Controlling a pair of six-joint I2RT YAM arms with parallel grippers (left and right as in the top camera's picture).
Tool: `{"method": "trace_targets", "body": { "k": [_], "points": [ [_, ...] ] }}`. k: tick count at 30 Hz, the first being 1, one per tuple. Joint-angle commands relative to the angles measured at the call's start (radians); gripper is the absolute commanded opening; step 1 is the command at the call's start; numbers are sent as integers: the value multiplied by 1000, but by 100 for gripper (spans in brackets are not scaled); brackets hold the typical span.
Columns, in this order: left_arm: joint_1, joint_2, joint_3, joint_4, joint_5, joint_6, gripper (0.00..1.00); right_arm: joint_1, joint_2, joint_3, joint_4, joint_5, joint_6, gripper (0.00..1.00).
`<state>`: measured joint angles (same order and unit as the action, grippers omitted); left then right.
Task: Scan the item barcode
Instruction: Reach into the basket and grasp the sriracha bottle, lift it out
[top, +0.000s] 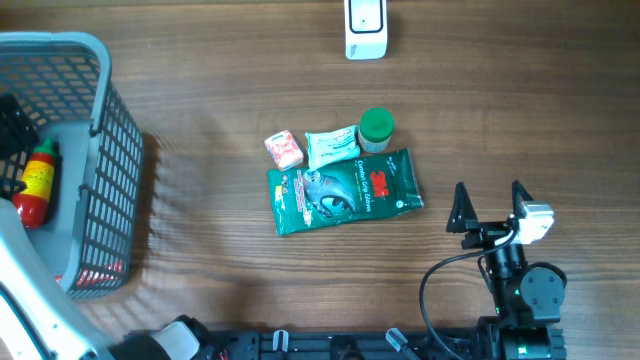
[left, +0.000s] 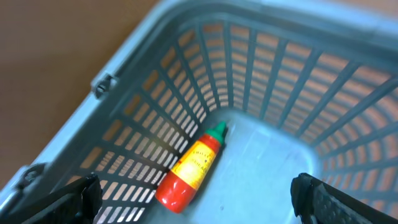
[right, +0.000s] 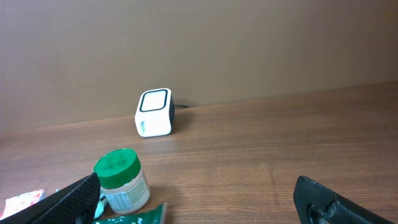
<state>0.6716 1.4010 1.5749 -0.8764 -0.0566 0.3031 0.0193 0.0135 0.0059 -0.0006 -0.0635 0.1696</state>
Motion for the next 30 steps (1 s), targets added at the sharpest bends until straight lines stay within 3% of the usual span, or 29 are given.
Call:
{"method": "trace_targets", "body": {
  "k": [1, 4, 11, 21, 30],
  "points": [
    [15, 69, -6, -29, 64, 231, 100, 6, -3, -1, 3, -11, -13, 100],
    [18, 125, -6, -74, 64, 355, 100, 6, -3, -1, 3, -11, -12, 100],
    [61, 271, -80, -68, 56, 483, 100, 6, -3, -1, 3, -11, -12, 100],
    [169, 399, -168, 105, 53, 506, 100, 6, -3, -1, 3, -11, -13, 100],
    [193, 566, -168, 149, 61, 506, 100, 6, -3, -1, 3, -11, -12, 100]
  ]
}}
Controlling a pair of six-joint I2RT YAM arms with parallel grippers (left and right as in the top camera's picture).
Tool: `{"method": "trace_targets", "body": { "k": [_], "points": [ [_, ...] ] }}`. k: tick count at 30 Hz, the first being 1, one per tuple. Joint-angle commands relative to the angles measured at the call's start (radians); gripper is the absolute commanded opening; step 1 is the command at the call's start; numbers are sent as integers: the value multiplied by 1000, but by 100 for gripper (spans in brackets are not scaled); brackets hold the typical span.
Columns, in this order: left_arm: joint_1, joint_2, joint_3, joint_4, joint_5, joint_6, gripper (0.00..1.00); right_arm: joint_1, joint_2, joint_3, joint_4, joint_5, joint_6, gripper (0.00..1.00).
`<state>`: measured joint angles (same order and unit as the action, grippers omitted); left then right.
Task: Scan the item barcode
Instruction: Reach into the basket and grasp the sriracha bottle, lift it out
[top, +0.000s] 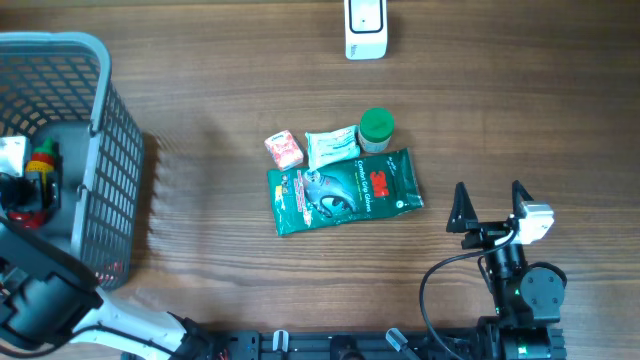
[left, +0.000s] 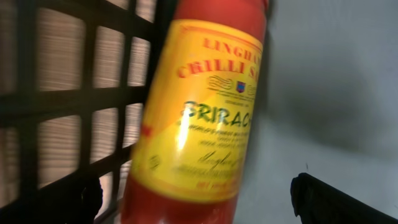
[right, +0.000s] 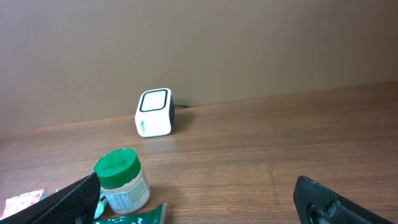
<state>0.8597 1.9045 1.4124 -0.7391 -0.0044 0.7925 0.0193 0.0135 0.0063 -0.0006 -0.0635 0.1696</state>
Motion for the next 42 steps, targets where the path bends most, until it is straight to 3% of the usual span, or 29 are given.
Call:
{"method": "trace_targets", "body": {
  "k": [1, 7, 10, 13, 22, 29, 35, 37, 42],
  "points": [
    [5, 75, -5, 12, 8, 16, 100, 6, -3, -1, 3, -11, -13, 100],
    [5, 114, -5, 23, 71, 15, 100, 6, -3, -1, 3, -11, -12, 100],
    [5, 114, -5, 35, 79, 12, 86, 6, -3, -1, 3, -11, -12, 100],
    [4, 114, -5, 51, 83, 11, 57, 6, -3, -1, 3, -11, -13, 100],
    [-74, -5, -4, 120, 84, -68, 54, 6, -3, -1, 3, -11, -12, 100],
    [-227, -256, -4, 122, 80, -121, 56, 6, -3, -1, 3, -11, -12, 100],
    [-235, -517, -4, 107, 85, -228, 56, 6, -3, -1, 3, -11, -13, 100],
    [-236, -596, -4, 108, 130, -261, 56, 6, -3, -1, 3, -11, -13, 100],
    [-252, -780, -4, 111, 405, -364, 55, 6, -3, -1, 3, -11, -13, 100]
  ]
}}
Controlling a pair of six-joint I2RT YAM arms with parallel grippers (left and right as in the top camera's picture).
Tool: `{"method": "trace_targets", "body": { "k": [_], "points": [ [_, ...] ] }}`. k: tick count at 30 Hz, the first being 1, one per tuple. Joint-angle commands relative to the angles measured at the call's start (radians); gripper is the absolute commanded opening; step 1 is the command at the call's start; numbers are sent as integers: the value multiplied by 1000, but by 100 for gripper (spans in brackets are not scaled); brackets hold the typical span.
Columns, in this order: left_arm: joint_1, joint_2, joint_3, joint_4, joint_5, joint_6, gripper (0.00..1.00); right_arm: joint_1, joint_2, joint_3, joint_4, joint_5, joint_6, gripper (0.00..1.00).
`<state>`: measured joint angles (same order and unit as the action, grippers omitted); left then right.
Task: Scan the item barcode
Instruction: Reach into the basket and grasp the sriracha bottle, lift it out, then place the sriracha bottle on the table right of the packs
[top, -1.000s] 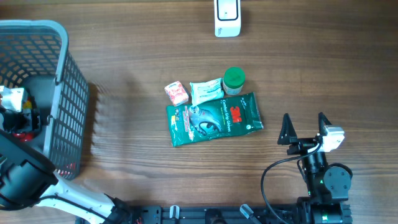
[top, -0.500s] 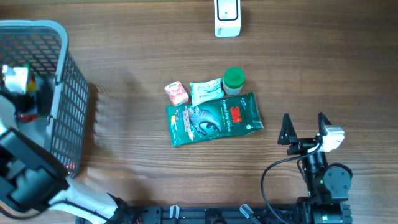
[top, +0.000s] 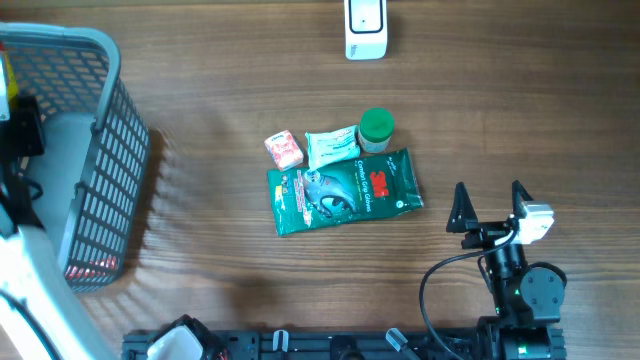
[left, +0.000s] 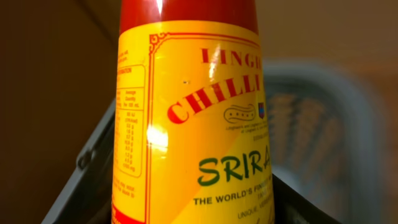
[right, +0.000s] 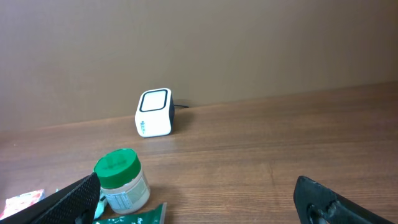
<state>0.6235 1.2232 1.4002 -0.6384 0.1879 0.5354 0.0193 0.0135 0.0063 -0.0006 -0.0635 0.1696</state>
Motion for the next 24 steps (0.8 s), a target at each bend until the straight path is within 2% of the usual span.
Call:
{"method": "trace_targets", "body": {
  "k": [1, 4, 6, 13, 14, 18, 21, 24],
  "points": [
    [-32, -122, 8, 15, 267, -129, 55, 6, -3, -1, 3, -11, -12, 100],
    [-140, -167, 8, 11, 440, -159, 56, 6, -3, -1, 3, -11, -12, 100],
    [-221, -166, 8, 6, 474, -159, 55, 6, -3, -1, 3, -11, -12, 100],
    [-709, -63, 8, 24, 475, -177, 51, 6, -3, -1, 3, -11, -12, 100],
    [-829, -6, 8, 54, 462, -178, 51, 6, -3, -1, 3, -11, -12, 100],
    [-1072, 183, 8, 134, 372, -190, 52, 6, -3, -1, 3, -11, -12, 100],
    [-1192, 350, 8, 252, 351, -323, 52, 6, -3, -1, 3, -11, -12, 100],
    [-1286, 534, 8, 435, 351, -591, 53, 6, -3, -1, 3, -11, -12, 100]
  ]
}}
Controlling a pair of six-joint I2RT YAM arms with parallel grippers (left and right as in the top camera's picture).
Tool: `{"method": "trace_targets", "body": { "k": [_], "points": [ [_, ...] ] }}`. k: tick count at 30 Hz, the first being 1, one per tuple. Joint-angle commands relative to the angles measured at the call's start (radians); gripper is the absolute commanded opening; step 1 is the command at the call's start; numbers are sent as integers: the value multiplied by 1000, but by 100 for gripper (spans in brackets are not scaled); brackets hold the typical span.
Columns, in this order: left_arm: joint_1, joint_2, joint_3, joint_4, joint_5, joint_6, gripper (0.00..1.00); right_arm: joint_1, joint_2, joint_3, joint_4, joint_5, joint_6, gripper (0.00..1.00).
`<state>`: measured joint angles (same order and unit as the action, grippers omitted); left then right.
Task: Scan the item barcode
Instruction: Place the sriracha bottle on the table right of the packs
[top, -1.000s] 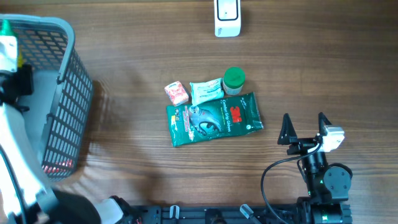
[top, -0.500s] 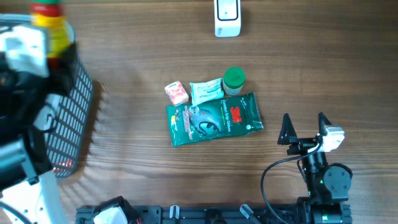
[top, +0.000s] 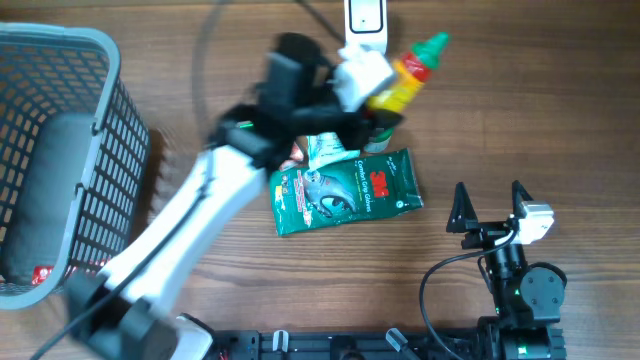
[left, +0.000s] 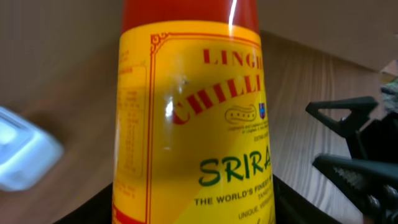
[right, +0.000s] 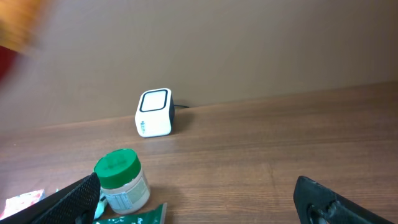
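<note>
A red sriracha bottle (top: 403, 78) with a yellow label and green cap is held in the air by my left gripper (top: 376, 94), shut on its lower body, just below the white barcode scanner (top: 365, 24) at the table's far edge. In the left wrist view the bottle's label (left: 189, 118) fills the frame and the scanner (left: 25, 158) is a blur at the left. My right gripper (top: 490, 205) rests open at the near right with nothing between its fingers. The right wrist view shows the scanner (right: 154, 112) ahead and the bottle (right: 15, 31) as a blur at the top left.
A grey basket (top: 105, 150) stands at the left with something red (top: 40, 272) in its near corner. In the middle lie a green 3M packet (top: 345, 190), a pink packet (top: 284, 150) and a white packet (top: 330, 147). A green-lidded jar (right: 121, 180) stands beside them.
My left arm has moved from above the basket at the far left to the table's middle, with the sriracha bottle in its gripper, now just before the scanner. The right arm has not moved.
The bottle first lay in the basket with my left gripper open above it. Then the gripper was down around the bottle. Then it held the bottle up above the basket's far corner. Now the bottle hangs by the scanner. The right gripper stayed open and still.
</note>
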<state>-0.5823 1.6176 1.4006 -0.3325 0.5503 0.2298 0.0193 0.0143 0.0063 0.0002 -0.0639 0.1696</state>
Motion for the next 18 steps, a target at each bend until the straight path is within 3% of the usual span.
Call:
{"method": "trace_targets", "body": {
  "k": [1, 7, 18],
  "points": [
    [-100, 180, 7, 174, -11, -359, 53, 6, -4, -1, 2, -11, -13, 100],
    [-216, 418, 7, 348, -89, -718, 57, 6, -4, -1, 2, -11, -12, 100],
    [-319, 556, 7, 299, -234, -734, 67, 6, -4, -1, 2, -11, -12, 100]
  ]
}}
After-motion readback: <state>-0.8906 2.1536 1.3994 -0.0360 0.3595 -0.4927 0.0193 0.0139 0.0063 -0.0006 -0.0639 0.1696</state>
